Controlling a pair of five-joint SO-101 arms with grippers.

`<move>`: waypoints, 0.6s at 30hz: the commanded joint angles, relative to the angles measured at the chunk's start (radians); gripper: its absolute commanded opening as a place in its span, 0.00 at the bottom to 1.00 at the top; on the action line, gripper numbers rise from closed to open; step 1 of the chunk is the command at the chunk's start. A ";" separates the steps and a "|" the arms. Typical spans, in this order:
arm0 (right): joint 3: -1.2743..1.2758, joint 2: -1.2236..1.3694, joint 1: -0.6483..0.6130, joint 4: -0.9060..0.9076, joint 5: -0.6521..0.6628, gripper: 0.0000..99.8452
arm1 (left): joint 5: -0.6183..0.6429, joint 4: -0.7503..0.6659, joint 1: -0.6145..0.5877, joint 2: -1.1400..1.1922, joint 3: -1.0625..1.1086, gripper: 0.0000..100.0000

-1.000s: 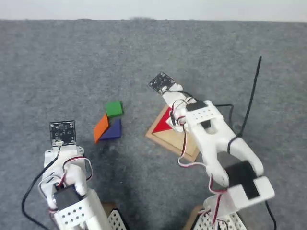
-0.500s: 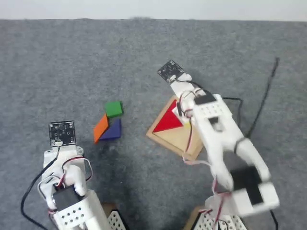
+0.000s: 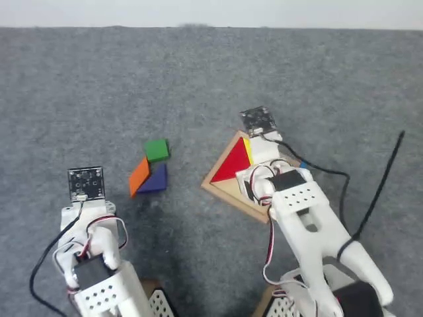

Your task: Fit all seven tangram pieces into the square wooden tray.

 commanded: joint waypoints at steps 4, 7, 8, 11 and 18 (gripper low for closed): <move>-0.006 0.096 0.058 0.050 -0.356 0.18 | -0.011 0.003 0.002 -0.015 -0.008 0.02; -0.038 0.127 0.064 0.117 -0.359 0.18 | -0.011 0.003 0.002 -0.015 -0.008 0.02; -0.049 0.139 0.067 0.133 -0.359 0.18 | -0.011 0.003 0.002 -0.015 -0.008 0.02; -0.064 0.186 0.079 0.130 -0.358 0.18 | -0.011 0.003 0.002 -0.015 -0.008 0.02; -0.094 0.265 0.119 0.130 -0.339 0.18 | -0.011 0.003 0.002 -0.015 -0.008 0.02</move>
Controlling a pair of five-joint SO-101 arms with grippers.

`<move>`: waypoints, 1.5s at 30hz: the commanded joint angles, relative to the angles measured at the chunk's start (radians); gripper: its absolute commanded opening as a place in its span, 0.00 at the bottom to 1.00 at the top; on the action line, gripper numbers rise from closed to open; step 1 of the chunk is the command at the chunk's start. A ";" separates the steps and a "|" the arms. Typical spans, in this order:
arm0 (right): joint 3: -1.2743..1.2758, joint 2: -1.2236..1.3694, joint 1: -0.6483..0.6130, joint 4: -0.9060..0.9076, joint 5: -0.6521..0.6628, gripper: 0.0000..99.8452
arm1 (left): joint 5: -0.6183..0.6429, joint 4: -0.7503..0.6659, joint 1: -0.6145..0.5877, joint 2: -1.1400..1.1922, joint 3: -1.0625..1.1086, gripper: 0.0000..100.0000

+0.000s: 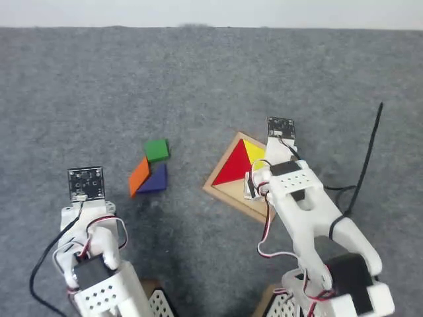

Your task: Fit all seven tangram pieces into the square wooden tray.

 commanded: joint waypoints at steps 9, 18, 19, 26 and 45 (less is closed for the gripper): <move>-0.169 0.036 0.239 0.087 0.512 0.18 | -0.011 0.003 0.002 -0.015 -0.008 0.02; -0.239 -0.039 0.252 0.130 0.615 0.18 | -0.011 0.003 0.002 -0.015 -0.008 0.02; -0.233 -0.042 0.249 0.137 0.585 0.18 | -0.011 0.003 0.002 -0.015 -0.008 0.02; -0.285 0.148 0.271 0.131 0.528 0.11 | -0.011 0.003 0.002 -0.015 -0.008 0.02; -0.473 0.312 0.206 0.134 0.634 0.11 | -0.011 0.003 0.002 -0.015 -0.008 0.02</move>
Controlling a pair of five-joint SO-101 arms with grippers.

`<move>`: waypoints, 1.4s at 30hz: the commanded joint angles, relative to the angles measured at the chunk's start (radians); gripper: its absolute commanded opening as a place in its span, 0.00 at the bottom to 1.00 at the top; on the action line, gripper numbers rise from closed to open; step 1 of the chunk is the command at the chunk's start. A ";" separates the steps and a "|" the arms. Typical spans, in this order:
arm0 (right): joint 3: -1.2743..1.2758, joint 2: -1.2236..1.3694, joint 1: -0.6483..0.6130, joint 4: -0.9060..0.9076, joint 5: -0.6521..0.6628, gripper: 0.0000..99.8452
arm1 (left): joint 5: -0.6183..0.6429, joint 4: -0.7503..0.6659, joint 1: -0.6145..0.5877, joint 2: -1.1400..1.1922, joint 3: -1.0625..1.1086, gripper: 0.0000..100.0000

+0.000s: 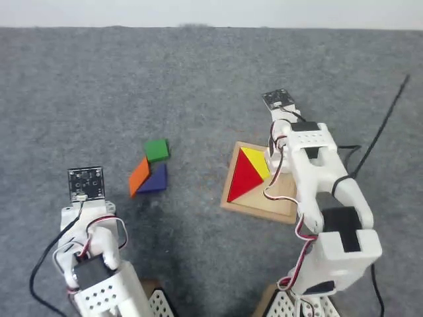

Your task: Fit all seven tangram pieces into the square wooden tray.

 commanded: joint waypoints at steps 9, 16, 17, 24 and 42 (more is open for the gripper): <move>0.301 -0.538 0.082 0.005 -0.066 0.11 | -0.011 0.003 0.000 -0.015 -0.008 0.02; 0.321 -0.358 0.102 -0.005 -0.029 0.20 | -0.011 0.003 0.000 -0.015 -0.008 0.02; 0.313 -0.315 0.091 -0.013 -0.035 0.21 | -0.011 0.003 0.000 -0.015 -0.008 0.02; 0.158 -0.081 0.064 0.021 -0.034 0.16 | -0.011 0.003 0.000 -0.015 -0.008 0.02; -0.153 0.035 -0.097 0.068 0.011 0.10 | -0.011 0.003 0.000 -0.015 -0.008 0.02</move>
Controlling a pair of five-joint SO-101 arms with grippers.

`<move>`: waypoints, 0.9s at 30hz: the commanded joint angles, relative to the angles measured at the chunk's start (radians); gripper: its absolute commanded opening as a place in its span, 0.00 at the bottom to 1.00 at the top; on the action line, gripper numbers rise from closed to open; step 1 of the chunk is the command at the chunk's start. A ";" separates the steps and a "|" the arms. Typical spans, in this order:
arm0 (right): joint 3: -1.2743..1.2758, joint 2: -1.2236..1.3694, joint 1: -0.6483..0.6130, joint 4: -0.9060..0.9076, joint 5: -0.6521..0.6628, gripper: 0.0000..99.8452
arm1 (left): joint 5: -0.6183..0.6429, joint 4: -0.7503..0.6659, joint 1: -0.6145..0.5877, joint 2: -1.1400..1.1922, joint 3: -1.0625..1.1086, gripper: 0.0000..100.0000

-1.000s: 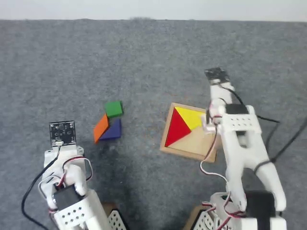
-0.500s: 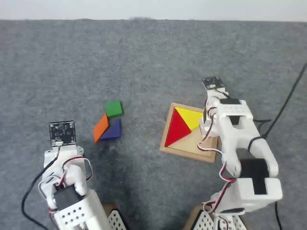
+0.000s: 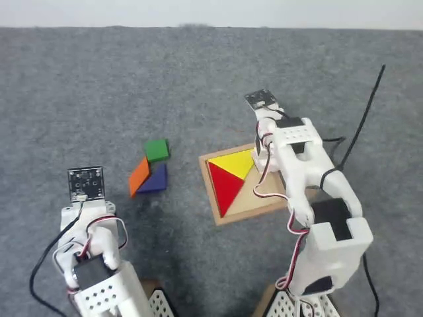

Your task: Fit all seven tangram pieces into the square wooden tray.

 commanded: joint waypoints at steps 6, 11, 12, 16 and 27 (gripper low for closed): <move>0.040 -0.208 -0.018 -0.004 -0.037 0.16 | -0.011 0.003 0.002 -0.015 -0.008 0.02; 0.262 -0.518 0.008 -0.087 -0.133 0.16 | -0.011 0.003 0.002 -0.015 -0.008 0.02; 0.319 -0.591 0.016 -0.099 -0.141 0.16 | -0.011 0.003 0.002 -0.015 -0.008 0.02; 0.565 -0.898 0.039 -0.116 -0.147 0.16 | -0.011 0.003 0.002 -0.015 -0.008 0.02; 1.045 -1.445 0.374 0.010 0.130 0.03 | -0.008 0.175 0.272 -0.020 -0.008 0.02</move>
